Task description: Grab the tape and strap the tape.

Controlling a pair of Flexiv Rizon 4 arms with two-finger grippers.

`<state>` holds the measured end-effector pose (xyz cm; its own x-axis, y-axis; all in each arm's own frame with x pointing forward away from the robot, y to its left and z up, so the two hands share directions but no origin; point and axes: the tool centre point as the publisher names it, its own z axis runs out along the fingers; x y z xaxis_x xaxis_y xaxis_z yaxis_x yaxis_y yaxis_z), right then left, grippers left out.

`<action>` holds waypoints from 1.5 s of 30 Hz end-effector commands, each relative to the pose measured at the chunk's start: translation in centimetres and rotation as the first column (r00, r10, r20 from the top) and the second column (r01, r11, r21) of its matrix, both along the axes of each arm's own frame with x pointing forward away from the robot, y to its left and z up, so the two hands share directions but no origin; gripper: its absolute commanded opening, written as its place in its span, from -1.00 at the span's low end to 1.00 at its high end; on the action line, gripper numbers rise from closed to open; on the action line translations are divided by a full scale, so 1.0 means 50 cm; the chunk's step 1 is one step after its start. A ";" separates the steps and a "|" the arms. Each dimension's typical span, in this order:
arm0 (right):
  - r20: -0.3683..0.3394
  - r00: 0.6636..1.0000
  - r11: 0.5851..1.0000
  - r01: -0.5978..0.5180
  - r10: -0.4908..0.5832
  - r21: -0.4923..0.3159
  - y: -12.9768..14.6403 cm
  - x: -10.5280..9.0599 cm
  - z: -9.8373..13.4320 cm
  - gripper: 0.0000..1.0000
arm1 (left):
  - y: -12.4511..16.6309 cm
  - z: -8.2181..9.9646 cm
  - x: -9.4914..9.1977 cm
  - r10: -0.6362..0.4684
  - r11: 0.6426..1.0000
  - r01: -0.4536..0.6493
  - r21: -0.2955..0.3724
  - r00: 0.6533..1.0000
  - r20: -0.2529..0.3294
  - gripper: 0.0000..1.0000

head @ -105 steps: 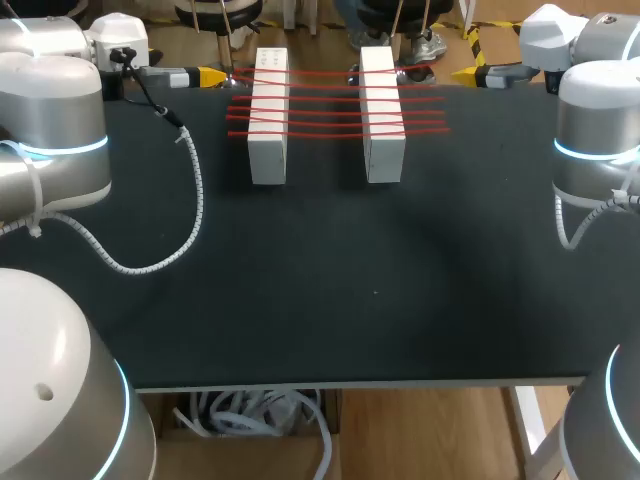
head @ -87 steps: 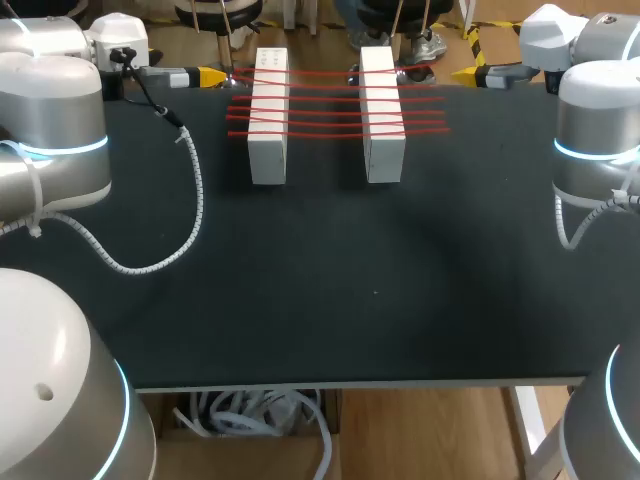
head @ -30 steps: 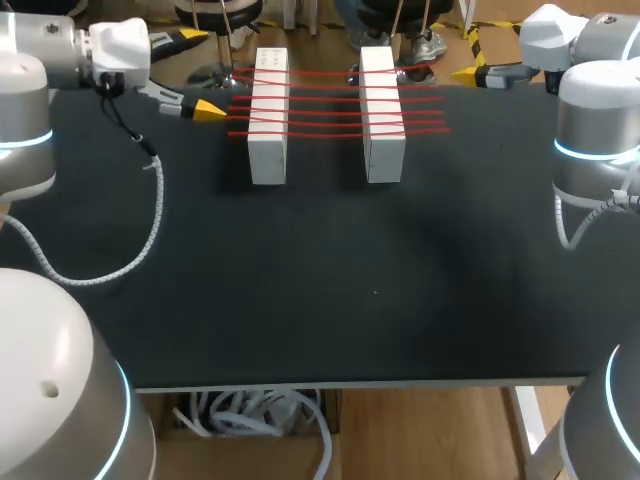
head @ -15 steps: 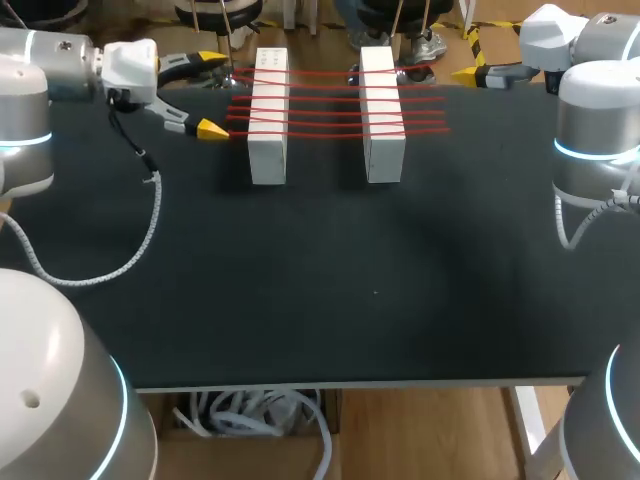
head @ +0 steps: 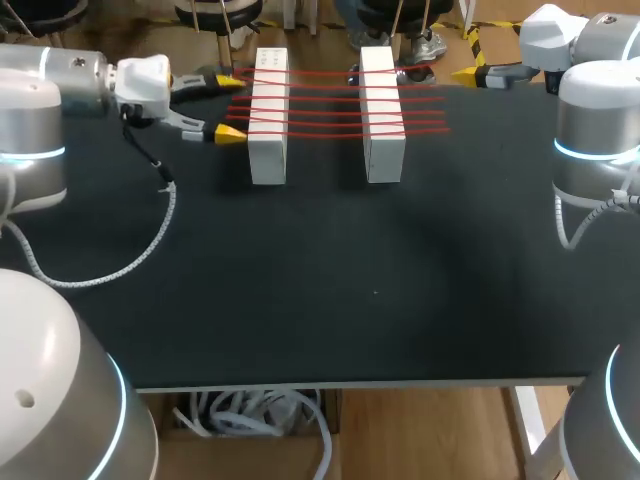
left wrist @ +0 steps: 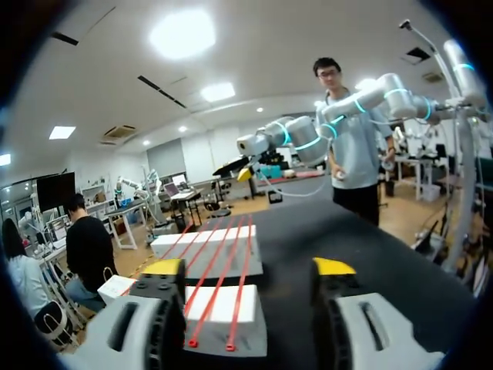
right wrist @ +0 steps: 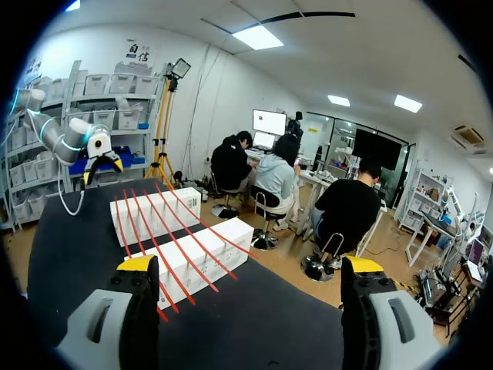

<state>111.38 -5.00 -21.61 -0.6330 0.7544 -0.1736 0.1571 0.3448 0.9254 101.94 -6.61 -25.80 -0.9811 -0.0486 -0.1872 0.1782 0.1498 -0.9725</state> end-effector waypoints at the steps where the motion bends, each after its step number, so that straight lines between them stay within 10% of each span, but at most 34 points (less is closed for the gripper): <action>1: 0.000 1.000 1.000 0.000 0.000 0.000 0.000 0.000 0.000 1.00 | -0.004 -0.015 -0.010 0.010 1.000 -0.010 -0.009 1.000 0.003 -0.23; 45: 0.000 1.000 1.000 0.000 0.000 0.000 0.000 0.000 0.000 1.00 | 0.086 -0.117 0.052 -0.058 0.998 0.058 -0.028 0.998 0.001 -0.54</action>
<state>111.38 -5.00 -21.61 -0.6330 0.7544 -0.1736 0.1571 0.3448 0.9254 103.69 -2.45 -31.07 -0.9819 -0.0194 -0.1886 0.1846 0.1269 -0.9746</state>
